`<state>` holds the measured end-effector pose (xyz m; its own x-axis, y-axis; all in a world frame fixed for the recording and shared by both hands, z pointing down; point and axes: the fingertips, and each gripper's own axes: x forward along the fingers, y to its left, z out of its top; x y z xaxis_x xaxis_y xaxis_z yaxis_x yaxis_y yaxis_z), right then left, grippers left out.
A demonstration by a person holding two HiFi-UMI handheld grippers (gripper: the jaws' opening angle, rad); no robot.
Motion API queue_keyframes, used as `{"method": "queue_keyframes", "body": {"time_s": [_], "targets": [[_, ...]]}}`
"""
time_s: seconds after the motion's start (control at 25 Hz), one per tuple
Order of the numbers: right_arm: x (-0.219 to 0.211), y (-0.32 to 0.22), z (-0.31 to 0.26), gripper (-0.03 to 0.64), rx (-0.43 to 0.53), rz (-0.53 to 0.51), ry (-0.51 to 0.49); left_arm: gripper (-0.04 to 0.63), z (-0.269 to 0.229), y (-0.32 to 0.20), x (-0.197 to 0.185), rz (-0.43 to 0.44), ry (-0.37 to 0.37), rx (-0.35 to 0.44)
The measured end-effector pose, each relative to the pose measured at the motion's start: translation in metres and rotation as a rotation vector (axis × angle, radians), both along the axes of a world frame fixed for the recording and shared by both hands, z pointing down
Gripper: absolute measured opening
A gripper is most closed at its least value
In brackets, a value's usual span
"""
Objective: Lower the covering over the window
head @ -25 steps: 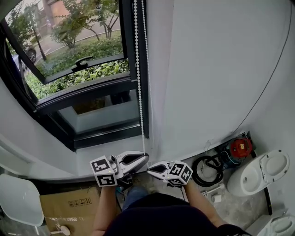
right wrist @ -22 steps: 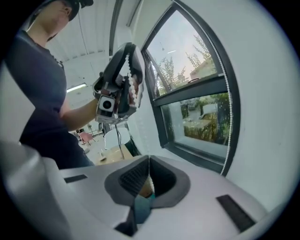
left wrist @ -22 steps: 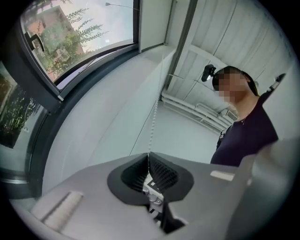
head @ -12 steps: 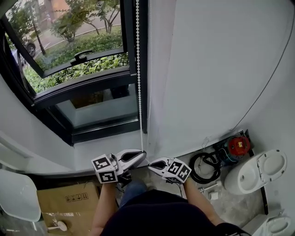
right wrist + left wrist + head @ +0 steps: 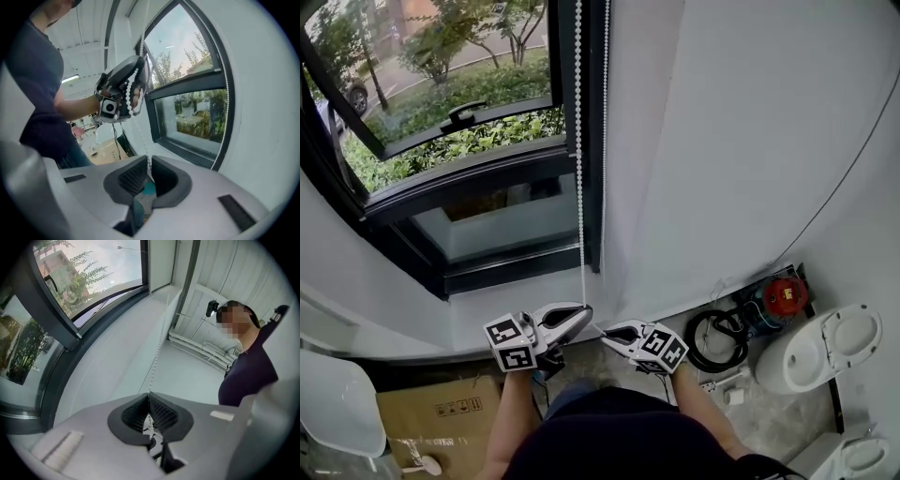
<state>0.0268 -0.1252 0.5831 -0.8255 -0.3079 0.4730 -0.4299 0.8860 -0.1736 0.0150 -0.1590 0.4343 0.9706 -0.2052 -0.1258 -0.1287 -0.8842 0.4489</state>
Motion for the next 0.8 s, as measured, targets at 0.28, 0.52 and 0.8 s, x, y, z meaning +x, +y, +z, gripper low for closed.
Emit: {"method": "queue_keyframes", "body": {"time_s": [0.28, 0.52, 0.8], "targets": [[-0.005, -0.004, -0.009, 0.017, -0.036, 0.022, -0.013, 0.012, 0.002, 0.000, 0.011, 0.083, -0.015, 0.001], [-0.006, 0.003, -0.011, 0.112, -0.049, 0.015, 0.006, 0.012, 0.030, 0.003, 0.013, 0.149, -0.123, 0.051], [-0.005, 0.012, 0.000, 0.120, -0.039, 0.030, 0.036, 0.012, 0.068, 0.004, 0.003, 0.139, -0.113, -0.010]]}}
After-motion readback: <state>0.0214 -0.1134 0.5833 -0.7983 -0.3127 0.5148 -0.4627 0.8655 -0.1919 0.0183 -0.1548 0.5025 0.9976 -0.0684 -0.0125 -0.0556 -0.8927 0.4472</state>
